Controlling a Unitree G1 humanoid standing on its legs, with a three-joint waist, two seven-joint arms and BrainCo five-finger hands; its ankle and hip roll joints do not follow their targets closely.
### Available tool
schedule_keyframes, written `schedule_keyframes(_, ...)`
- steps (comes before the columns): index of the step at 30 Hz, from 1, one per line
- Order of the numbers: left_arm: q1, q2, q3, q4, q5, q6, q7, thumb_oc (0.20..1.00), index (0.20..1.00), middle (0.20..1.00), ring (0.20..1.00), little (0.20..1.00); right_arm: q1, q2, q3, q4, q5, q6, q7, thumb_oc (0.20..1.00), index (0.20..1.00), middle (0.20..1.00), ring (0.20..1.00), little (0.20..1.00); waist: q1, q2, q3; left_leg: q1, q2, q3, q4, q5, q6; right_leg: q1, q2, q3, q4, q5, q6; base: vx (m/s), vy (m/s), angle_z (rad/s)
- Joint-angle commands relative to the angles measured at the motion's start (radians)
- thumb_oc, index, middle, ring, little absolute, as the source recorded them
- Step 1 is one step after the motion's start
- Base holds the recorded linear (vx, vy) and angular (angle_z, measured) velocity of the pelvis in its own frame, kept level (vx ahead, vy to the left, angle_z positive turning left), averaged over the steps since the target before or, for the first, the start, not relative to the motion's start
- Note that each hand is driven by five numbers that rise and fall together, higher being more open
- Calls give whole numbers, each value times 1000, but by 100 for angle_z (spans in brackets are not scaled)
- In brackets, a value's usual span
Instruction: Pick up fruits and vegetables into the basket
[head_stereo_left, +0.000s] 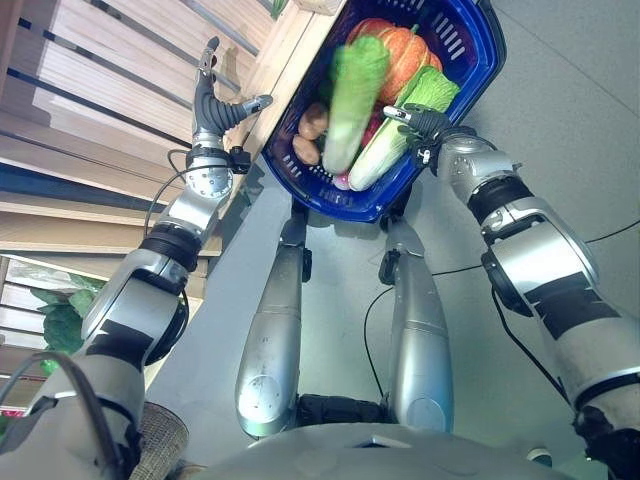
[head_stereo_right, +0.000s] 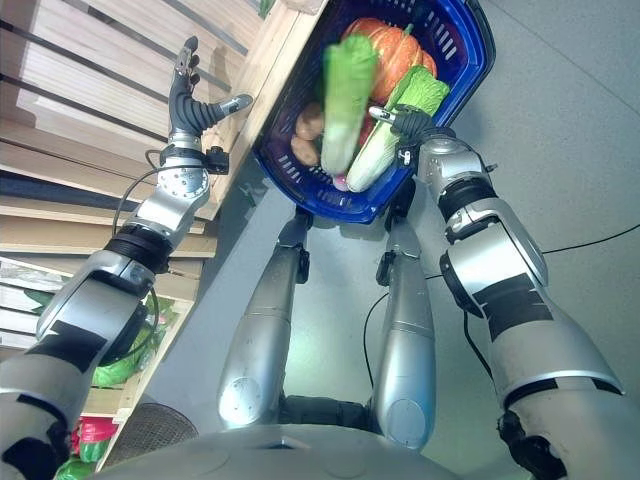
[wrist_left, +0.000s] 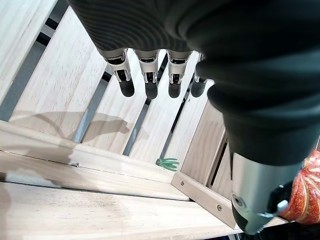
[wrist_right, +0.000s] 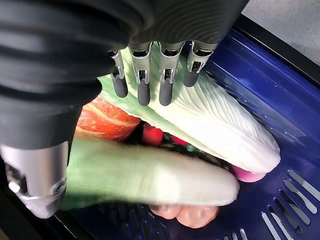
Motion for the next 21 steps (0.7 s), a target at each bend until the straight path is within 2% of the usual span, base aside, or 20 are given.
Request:
schedule_keyframes(1,19,-42,38,-27,25,-49,35,1000,1000,1000,1000,1000,-17,-28,-1,29,20,-25,-8,1000,1000,1000,1000,1000,-1,106,-40,-6,-78,31,-18,-9,49,31,57,-59,104,-144,39,0,0,0)
schedule_keyframes(10,61,-27,50,-31,14,-26,14,1000,1000,1000,1000,1000,20,-24,-8,-3,-17,-104,-30,1000,1000,1000,1000,1000,-16,89,-40,80,-79,39,-67,-9,48,120,55,-52,24,-116,49,-21,23,-1)
schedule_keyframes(17,157,-13,58,10,13,37,-43,1000,1000,1000,1000,1000,125,-42,-34,-43,-37,-181,-36,1000,1000,1000,1000,1000,-30,70,-40,265,-64,52,-161,-3,44,298,31,-57,-79,-89,70,-23,25,-6)
schedule_keyframes(21,243,10,72,52,22,40,-118,1000,1000,1000,1000,1000,230,-65,-55,-86,-58,-227,-33,1000,1000,1000,1000,1000,-42,59,-40,392,-55,58,-209,-9,42,425,18,-52,-126,-87,80,-1,14,-7)
